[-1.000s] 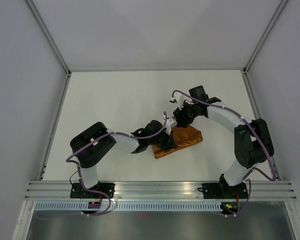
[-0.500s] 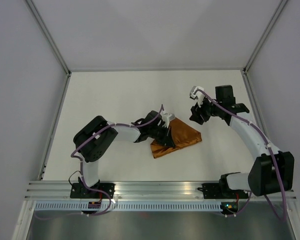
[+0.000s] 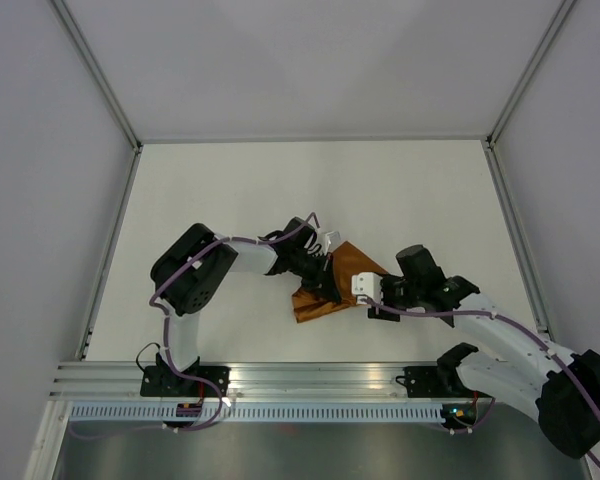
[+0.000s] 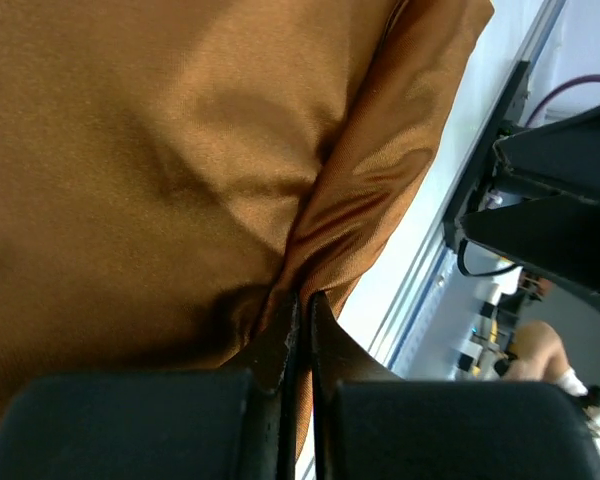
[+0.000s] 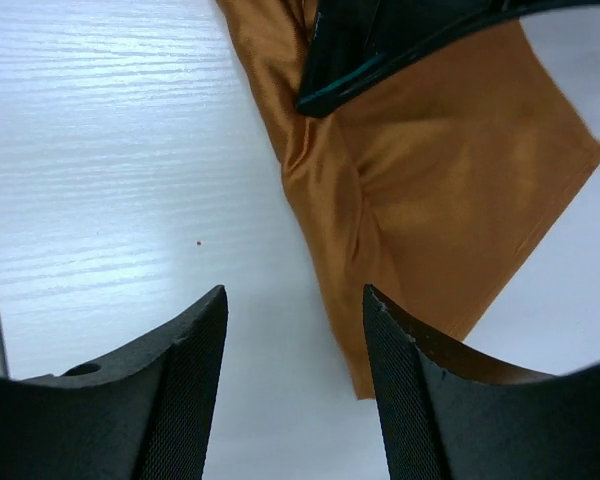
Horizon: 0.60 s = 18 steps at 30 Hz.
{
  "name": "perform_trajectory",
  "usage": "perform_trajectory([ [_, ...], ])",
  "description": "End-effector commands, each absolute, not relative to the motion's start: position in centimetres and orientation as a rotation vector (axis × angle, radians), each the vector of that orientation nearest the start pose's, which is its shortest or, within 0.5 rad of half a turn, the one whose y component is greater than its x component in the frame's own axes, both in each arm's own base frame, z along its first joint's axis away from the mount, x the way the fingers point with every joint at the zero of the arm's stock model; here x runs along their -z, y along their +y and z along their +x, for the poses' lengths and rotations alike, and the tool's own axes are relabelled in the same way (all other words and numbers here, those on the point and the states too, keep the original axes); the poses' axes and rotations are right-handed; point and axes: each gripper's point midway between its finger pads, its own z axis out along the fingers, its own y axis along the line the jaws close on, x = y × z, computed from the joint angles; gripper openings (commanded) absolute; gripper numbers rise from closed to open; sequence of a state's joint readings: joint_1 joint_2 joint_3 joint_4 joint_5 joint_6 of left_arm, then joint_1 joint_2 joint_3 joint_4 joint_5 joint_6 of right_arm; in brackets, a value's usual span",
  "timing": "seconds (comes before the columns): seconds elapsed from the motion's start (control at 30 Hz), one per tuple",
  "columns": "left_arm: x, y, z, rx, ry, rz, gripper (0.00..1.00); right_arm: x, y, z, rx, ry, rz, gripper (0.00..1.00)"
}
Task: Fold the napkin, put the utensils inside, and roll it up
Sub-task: Roll the napkin at the center of the board.
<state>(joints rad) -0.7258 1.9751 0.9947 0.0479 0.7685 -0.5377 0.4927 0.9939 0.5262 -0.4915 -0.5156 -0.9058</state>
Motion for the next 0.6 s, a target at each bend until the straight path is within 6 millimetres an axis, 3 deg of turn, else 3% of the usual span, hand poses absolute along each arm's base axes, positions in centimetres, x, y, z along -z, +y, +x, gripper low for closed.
perform_trajectory([
  [0.0,6.6,-28.6,13.6,0.986,3.242,0.383,0.02,-7.9,18.0,20.9,-0.267,1.534,-1.718,0.63],
  [0.3,6.8,-28.5,13.0,0.992,3.31,0.323,0.02,-5.2,20.8,18.1,-0.23,1.415,-1.866,0.63],
  [0.57,6.7,-28.8,13.3,0.998,3.315,0.321,0.02,-3.8,21.1,16.9,-0.201,1.406,-1.931,0.61],
])
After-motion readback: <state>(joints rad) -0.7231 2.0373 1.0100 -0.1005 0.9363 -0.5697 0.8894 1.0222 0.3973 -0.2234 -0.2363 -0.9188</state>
